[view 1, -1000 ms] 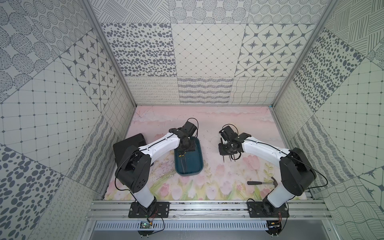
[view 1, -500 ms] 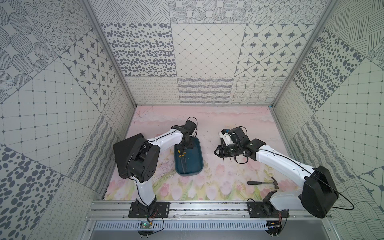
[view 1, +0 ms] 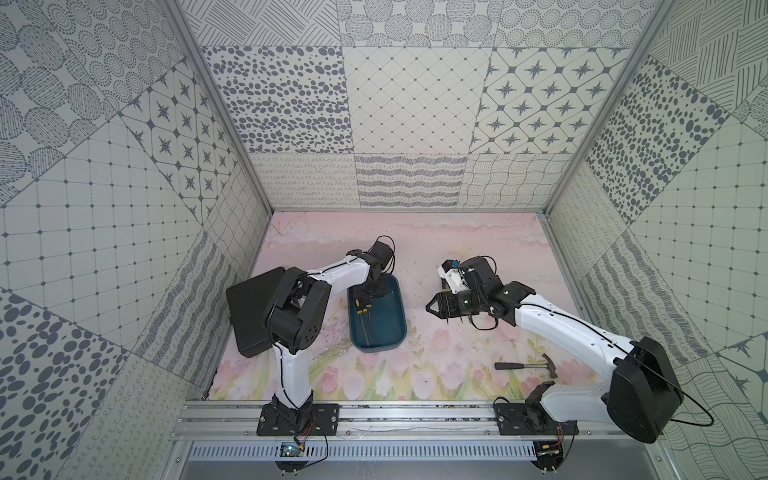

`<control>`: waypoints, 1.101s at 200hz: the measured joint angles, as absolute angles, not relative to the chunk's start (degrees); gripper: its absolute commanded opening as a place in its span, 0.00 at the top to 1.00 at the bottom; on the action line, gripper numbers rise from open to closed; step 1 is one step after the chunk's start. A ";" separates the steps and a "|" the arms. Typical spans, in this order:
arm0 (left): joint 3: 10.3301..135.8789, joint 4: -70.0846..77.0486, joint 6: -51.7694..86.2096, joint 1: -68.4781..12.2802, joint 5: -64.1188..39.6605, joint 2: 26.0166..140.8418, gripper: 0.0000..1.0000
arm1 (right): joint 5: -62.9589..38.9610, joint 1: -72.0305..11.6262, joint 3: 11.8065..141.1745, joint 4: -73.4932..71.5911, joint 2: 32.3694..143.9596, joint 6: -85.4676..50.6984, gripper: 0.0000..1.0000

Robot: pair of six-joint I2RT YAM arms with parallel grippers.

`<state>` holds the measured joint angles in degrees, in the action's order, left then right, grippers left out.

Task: Take the file tool out of the storage box
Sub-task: Pick up the file tool from the storage box.

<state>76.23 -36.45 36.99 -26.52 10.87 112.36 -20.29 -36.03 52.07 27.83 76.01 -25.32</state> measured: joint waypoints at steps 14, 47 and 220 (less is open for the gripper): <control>76.49 -36.12 37.12 -26.52 10.87 112.62 0.71 | -20.43 -36.03 51.64 27.57 76.01 -25.41 0.44; 75.55 -34.17 36.84 -26.48 10.57 111.98 0.85 | -21.54 -36.05 50.76 26.33 75.59 -25.82 0.46; 59.86 -20.36 48.38 -25.45 -10.96 85.06 0.92 | -32.18 -45.36 45.67 2.63 79.61 -38.19 0.55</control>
<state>59.86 -20.36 48.38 -25.45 -10.96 85.06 -32.18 -45.36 45.67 2.63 79.61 -38.20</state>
